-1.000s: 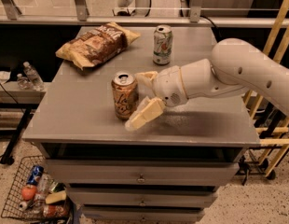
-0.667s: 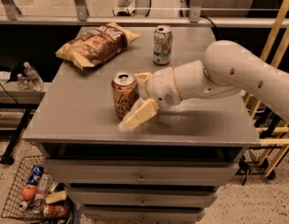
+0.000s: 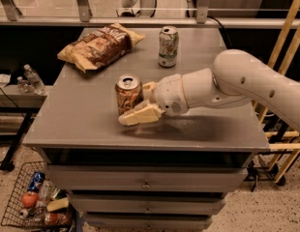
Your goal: Move orange can near 7up can
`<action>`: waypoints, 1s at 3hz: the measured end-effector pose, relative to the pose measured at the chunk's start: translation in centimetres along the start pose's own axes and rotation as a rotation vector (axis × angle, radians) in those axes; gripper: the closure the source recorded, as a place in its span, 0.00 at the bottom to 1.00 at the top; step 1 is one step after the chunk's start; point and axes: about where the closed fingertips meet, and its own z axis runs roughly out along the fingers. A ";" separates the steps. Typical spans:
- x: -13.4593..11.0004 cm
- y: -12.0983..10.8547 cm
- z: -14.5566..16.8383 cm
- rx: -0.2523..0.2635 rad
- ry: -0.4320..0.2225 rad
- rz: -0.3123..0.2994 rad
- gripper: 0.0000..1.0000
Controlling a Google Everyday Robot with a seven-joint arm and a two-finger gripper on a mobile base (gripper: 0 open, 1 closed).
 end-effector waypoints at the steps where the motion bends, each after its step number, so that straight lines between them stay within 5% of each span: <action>1: 0.8 0.0 -1.5 0.030 0.016 0.011 0.63; 2: 0.3 -0.4 -5.3 0.114 0.027 -0.004 0.88; 3: -1.0 -1.1 -11.0 0.247 0.023 -0.024 1.00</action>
Offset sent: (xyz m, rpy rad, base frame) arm 0.0018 -0.0996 0.0421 -0.0444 -0.1016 -0.2070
